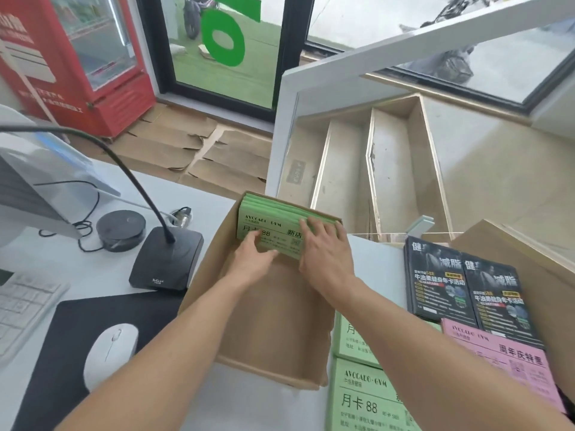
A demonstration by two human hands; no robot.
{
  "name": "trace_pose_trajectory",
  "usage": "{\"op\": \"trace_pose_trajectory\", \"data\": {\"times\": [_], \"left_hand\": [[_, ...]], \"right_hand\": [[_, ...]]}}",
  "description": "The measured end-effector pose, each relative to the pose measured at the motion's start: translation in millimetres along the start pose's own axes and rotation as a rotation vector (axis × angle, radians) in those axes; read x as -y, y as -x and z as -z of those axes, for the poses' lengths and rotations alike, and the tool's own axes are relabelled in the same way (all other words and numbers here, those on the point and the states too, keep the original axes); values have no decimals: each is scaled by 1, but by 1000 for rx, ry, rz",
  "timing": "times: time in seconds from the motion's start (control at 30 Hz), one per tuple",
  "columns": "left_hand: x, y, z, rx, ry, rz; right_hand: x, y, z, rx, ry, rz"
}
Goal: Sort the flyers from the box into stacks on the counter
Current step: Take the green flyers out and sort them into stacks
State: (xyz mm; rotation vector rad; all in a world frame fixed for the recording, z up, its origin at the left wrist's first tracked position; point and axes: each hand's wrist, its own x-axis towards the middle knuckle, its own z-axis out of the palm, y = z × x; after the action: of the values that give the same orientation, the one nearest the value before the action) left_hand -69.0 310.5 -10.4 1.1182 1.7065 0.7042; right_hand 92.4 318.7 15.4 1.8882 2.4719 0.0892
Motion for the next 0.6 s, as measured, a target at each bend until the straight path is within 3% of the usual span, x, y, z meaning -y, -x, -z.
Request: {"op": "trace_pose_trajectory", "data": {"times": [0.23, 0.47, 0.6], "left_hand": [[-2, 1, -1, 12, 9, -8], [-4, 1, -1, -11, 35, 20], [-5, 1, -2, -10, 45, 50]], "right_hand": [[0, 11, -14, -28, 6, 12], [-1, 12, -16, -214, 60, 115], [3, 14, -8, 31, -9, 167]]}}
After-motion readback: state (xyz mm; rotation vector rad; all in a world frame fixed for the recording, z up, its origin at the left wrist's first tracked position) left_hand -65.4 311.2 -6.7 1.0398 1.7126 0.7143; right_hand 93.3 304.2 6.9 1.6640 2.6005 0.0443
